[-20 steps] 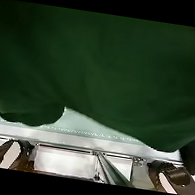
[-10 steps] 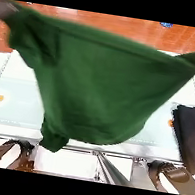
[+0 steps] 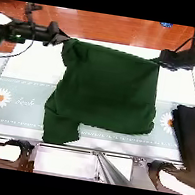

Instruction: Fold the shirts.

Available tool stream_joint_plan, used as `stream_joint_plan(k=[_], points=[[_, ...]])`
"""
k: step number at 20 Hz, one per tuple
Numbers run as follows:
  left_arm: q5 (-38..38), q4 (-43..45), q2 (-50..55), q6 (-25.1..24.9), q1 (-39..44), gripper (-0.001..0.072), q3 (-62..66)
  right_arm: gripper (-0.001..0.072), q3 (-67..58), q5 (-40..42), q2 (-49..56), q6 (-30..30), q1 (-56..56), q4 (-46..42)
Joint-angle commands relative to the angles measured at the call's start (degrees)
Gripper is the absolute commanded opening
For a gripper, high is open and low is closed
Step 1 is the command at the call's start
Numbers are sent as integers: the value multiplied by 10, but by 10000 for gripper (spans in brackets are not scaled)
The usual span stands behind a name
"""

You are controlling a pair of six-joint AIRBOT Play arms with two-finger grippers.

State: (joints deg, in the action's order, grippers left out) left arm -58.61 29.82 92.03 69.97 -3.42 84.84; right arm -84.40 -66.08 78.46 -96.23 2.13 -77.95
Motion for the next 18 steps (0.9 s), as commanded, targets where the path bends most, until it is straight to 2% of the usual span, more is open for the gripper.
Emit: stream_joint_plan(k=[1, 3, 4, 5, 6, 7, 9, 10, 12, 13, 15, 18], points=[[21, 4, 113, 43, 8, 19, 106, 21, -2, 106, 87, 12, -38, 131], [20, 4, 131, 43, 9, 20, 142, 22, -2, 141, 117, 21, -39, 178], [21, 4, 132, 43, 8, 62, 149, 25, -2, 153, 128, 25, -39, 197], [6, 4, 132, 43, 7, 359, 157, 172, -2, 165, 135, 27, -42, 212], [-36, 14, 132, 38, 0, 512, 169, 406, -2, 172, 136, 27, -47, 218], [-68, 52, 132, 40, -12, 511, 186, 415, -3, 162, 133, 28, -58, 223], [-163, 179, 132, 129, -59, 511, 233, 415, -19, 85, 116, 33, -97, 219], [-224, 229, 130, 171, -90, 511, 252, 415, -26, 32, 101, 56, -125, 219], [-340, 269, 122, 168, -149, 511, 255, 415, -26, -60, 65, 105, -173, 196], [-381, 286, 115, 163, -171, 511, 246, 415, -22, -97, 44, 110, -191, 154], [-400, 313, 73, 157, -207, 511, 172, 415, 46, -105, -19, 100, -220, 96], [-298, 314, -38, 126, -239, 511, -60, 415, 271, -24, -150, 101, -247, 126]])
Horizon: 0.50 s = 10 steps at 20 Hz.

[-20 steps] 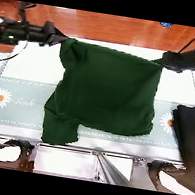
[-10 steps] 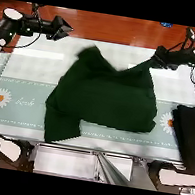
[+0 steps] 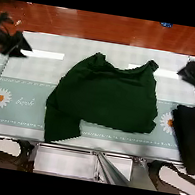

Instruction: Fold the shirts.

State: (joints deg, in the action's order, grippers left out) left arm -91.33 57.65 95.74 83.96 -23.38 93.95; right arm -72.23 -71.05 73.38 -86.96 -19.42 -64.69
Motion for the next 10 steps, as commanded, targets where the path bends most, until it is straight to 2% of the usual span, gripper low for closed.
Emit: stream_joint_plan(k=[1, 3, 5, 10], points=[[64, 27, -106, -23, -46, 511, -226, 415, 223, 46, -142, 20, -31, 16], [99, -5, -139, -71, -55, 510, -345, 415, 344, 57, -222, 62, -31, 94], [99, -8, -138, -96, -55, 509, -412, 415, 418, 56, -290, 72, -31, 139], [101, -9, -132, -113, -46, 508, -467, 415, 460, 21, -375, 58, -31, 149]])
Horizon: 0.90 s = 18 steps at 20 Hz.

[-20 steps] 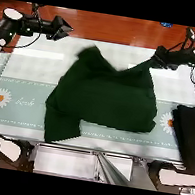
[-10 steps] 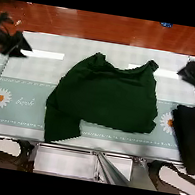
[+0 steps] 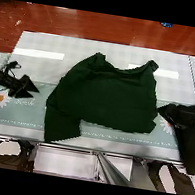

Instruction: Fold the shirts.

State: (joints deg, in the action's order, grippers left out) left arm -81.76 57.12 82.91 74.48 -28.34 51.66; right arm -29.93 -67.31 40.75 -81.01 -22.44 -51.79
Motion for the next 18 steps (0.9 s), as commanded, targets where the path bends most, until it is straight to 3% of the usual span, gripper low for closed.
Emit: stream_joint_plan(k=[1, 9, 10, 11, 12, 14, 18], points=[[5, -4, 0, -18, 12, 508, -46, 415, 38, -20, -53, -4, -1, 20], [49, -32, 31, -19, 125, 507, -46, 415, 38, -26, -53, -13, -1, 24], [54, -32, 35, -18, 137, 450, -46, 415, 37, -27, -53, -13, -1, 24], [54, -31, 38, -20, 146, 128, -45, 415, 37, -24, -53, -13, -1, 26], [55, -31, 38, -23, 148, 20, -45, 414, 37, -10, -53, -13, -2, 30], [43, -31, 37, -29, 147, 19, -43, 415, 37, 15, -53, -26, -6, 3], [28, -31, 37, -36, 143, 19, -42, 415, 77, -40, -53, -84, -38, -115]])
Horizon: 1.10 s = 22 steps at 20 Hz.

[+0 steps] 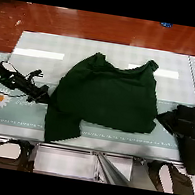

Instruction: Fold the shirts.

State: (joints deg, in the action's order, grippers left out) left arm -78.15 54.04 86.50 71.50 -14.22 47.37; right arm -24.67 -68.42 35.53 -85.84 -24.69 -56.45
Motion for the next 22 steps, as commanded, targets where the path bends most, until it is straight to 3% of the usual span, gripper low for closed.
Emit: stream_joint_plan(k=[1, 4, 8, 13, 20, 22], points=[[-7, -1, 1, -10, 3, 19, 1, 415, 44, -42, 0, -36, -17, -67], [-7, 0, 1, -10, 3, 19, 1, 415, 67, -48, 0, -36, -16, -40], [-7, 0, 1, -10, 3, 19, 1, 415, 67, -33, 0, -80, -16, -91], [-7, 0, 1, -10, 3, 19, 1, 415, 67, 0, 38, -77, -16, -94], [3, -1, 2, -10, 3, 19, 1, 413, 66, 93, 188, 21, -16, 28], [7, -1, 2, -10, 3, 19, 1, 373, 66, 117, 223, 58, -16, 81]])
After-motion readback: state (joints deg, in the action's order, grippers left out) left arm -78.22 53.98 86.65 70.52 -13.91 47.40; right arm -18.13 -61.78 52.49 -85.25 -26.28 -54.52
